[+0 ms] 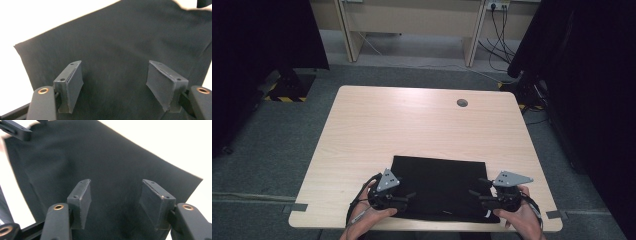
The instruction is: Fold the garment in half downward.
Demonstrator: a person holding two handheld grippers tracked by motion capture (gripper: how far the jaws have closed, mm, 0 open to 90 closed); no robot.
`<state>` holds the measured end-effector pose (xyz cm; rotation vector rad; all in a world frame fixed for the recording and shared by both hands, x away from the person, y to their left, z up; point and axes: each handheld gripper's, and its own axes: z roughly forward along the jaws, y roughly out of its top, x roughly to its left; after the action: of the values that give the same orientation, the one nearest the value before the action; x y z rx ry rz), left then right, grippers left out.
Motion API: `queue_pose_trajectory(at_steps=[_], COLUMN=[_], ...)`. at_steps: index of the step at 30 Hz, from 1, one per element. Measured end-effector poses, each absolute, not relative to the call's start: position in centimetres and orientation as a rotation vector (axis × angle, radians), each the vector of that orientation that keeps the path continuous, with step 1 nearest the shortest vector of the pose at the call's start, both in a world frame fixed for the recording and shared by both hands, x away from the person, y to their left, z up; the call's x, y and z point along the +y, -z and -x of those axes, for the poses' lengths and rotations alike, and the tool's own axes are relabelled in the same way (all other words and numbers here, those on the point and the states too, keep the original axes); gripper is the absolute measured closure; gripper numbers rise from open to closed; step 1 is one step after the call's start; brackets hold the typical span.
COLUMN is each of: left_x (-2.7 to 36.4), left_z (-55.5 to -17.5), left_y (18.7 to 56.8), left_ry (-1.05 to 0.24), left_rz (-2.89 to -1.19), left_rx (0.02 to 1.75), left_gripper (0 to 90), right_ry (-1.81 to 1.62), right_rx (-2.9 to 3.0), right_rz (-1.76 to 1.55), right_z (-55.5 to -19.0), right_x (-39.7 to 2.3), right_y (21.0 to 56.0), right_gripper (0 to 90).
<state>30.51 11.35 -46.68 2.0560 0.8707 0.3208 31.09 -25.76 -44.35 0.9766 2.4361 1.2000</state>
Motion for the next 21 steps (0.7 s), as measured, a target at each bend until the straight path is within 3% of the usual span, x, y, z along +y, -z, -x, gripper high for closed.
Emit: queue_pose_trajectory(at_steps=[4,7,14,21], left_x=[11.5,11.9,11.8,11.7], left_z=[-29.8,-29.6,-29.5,-29.3], left_y=[47.7,48.2,48.3,47.8], left_ry=[-0.373,-0.37,-0.371,-0.383], left_rz=[-2.166,-2.135,-2.135,-2.124], left_rx=[0.849,0.843,0.836,0.828], left_gripper=[26.0,25.7,23.9,15.2], right_ry=[-1.126,-1.101,-1.056,-1.078], right_rx=[2.488,2.472,2.432,2.351], right_rz=[-0.989,-0.973,-1.035,-1.042], right_z=[-30.8,-30.2,-30.7,-34.1], right_x=[-25.5,-25.9,-26.6,-25.3], right_y=[46.4,47.3,46.3,45.3], right_gripper=[40.9,40.4,33.1,29.0])
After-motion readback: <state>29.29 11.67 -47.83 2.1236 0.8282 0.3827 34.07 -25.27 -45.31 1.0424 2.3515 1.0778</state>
